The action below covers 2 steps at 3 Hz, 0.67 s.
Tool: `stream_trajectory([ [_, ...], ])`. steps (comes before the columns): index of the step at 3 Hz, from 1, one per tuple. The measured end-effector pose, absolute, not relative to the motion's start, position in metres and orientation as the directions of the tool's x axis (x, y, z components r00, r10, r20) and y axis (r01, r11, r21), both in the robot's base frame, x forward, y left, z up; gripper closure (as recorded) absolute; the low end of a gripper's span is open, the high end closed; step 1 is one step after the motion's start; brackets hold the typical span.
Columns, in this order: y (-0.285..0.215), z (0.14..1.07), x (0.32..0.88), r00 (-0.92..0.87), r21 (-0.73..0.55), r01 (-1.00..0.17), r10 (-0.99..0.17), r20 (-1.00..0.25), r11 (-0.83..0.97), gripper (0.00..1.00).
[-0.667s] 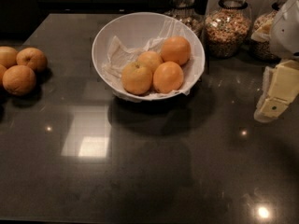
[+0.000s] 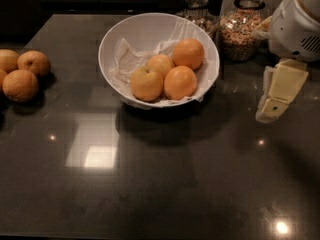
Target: Pick orange from white bowl
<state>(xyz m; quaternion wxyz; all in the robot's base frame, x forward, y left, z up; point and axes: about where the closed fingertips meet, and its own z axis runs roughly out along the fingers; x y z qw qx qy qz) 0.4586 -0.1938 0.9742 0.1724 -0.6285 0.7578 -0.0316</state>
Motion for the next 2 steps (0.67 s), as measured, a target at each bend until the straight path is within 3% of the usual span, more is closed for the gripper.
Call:
stream_trajectory([
  [2,-0.117,0.982,0.509,0.043,-0.307,-0.951,-0.967,-0.25,0.037,0.0],
])
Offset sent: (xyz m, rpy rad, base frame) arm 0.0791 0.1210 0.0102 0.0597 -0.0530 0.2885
